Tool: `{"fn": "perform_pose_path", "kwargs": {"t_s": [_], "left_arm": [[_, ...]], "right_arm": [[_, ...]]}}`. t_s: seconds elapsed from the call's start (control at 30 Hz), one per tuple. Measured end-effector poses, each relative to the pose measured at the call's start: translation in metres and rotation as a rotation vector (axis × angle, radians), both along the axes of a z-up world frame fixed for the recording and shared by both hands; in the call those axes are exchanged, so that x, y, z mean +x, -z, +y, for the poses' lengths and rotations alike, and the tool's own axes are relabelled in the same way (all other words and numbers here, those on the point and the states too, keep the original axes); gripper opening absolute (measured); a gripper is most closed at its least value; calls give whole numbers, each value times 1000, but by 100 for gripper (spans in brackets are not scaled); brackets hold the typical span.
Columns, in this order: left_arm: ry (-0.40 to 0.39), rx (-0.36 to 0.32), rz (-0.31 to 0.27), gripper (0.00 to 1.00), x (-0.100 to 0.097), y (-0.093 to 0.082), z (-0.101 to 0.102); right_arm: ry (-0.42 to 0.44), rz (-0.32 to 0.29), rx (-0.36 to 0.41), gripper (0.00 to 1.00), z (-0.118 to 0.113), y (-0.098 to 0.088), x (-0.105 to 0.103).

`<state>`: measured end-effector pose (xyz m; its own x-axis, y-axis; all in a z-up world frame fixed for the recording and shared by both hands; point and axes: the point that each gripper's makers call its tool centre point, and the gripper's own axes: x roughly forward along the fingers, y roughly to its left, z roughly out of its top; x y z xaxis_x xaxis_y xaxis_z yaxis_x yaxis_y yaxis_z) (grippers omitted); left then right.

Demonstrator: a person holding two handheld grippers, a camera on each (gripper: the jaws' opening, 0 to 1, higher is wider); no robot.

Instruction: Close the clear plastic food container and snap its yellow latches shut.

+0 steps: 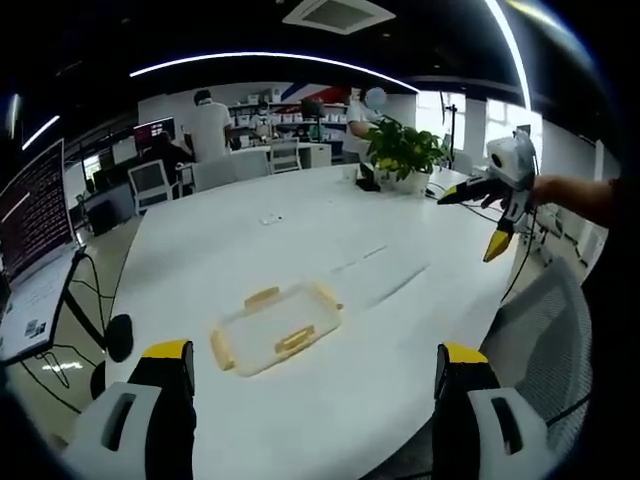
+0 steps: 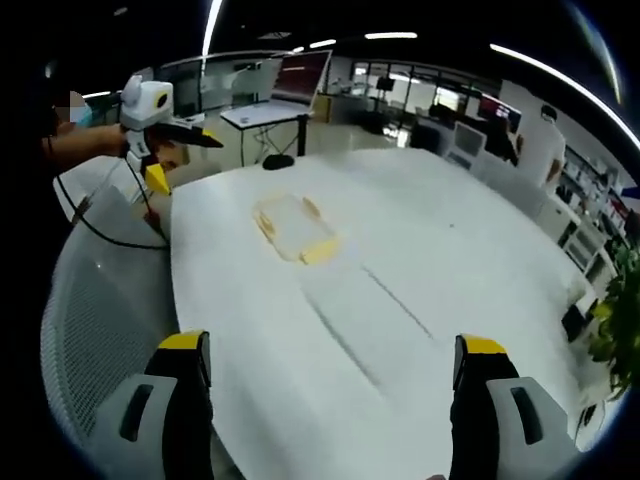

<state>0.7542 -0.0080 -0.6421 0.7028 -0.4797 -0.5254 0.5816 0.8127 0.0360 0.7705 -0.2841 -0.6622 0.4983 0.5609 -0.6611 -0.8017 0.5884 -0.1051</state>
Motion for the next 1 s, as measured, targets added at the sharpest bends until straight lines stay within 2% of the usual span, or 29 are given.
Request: {"fn": "perform_pose_path", "kwargs": {"t_s": [1.0], "left_arm": [[116, 82, 25, 94, 25, 13, 22]], "right_arm": [[-201, 29, -65, 95, 32, 11, 25]]}}
